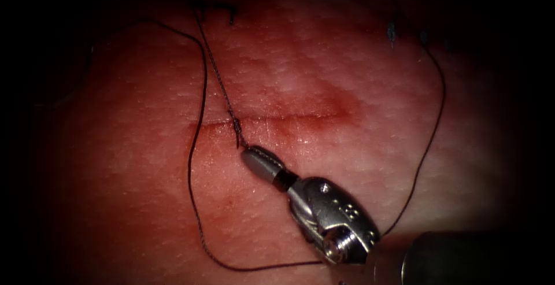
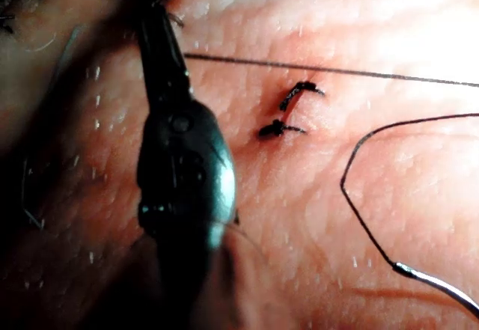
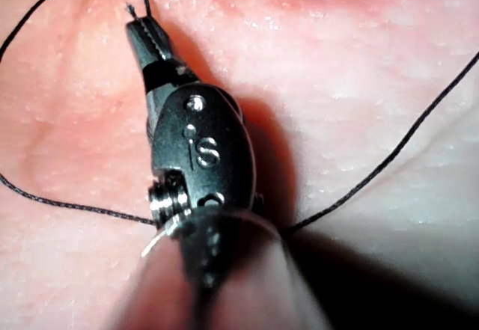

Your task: Wound Closure

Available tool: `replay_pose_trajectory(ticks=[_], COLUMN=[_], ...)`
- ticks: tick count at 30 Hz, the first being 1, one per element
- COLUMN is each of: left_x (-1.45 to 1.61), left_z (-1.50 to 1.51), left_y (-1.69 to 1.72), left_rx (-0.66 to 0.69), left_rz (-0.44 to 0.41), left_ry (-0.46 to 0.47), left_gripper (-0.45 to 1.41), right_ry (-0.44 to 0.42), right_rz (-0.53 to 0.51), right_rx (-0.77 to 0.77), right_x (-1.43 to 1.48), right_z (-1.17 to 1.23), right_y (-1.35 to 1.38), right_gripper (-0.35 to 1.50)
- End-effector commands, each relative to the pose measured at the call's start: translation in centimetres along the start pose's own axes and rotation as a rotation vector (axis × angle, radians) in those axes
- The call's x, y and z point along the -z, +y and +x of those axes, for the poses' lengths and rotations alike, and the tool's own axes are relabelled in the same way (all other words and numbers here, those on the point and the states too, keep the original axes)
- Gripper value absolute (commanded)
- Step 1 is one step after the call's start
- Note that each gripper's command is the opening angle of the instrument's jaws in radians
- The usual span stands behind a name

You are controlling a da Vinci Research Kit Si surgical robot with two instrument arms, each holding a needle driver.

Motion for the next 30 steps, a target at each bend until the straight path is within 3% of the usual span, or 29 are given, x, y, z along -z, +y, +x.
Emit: replay_pose_trajectory(ticks=[1,12,20,24,25,26,27,30], left_x=[-0.04,-0.05,-0.02,0.01,0.04,0.05,0.08,0.11], left_z=[0.11,0.2,0.31,0.27,0.2,0.16,0.03,-0.22], left_y=[0.0,0.2,0.19,0.08,-0.05,-0.11,-0.28,-0.56], left_rx=[-0.002,-0.031,-0.045,-0.024,0.025,0.048,0.081,0.115], left_rz=[-0.003,-0.019,-0.023,-0.018,0.005,0.015,0.041,0.067], left_ry=[0.001,0.005,0.002,0.001,-0.006,-0.008,-0.013,-0.016], left_gripper=[-0.45,-0.45,-0.45,-0.45,-0.45,-0.45,-0.45,-0.45], right_ry=[-0.01,-0.054,-0.055,-0.062,-0.059,-0.055,-0.051,-0.053], right_rz=[0.005,0.013,0.018,0.099,0.121,0.126,0.144,0.197], right_rx=[-0.001,0.023,0.021,0.008,0.097,0.141,0.227,0.278], right_x=[-0.02,0.08,0.09,0.11,0.14,0.14,0.15,0.14], right_z=[-0.11,-0.43,-0.41,-0.35,-0.26,-0.21,-0.1,0.09], right_y=[-0.07,-0.1,-0.1,-0.1,-0.11,-0.11,-0.13,-0.13], right_gripper=[-0.35,-0.35,-0.35,-0.35,-0.35,-0.27,0.32,0.94])
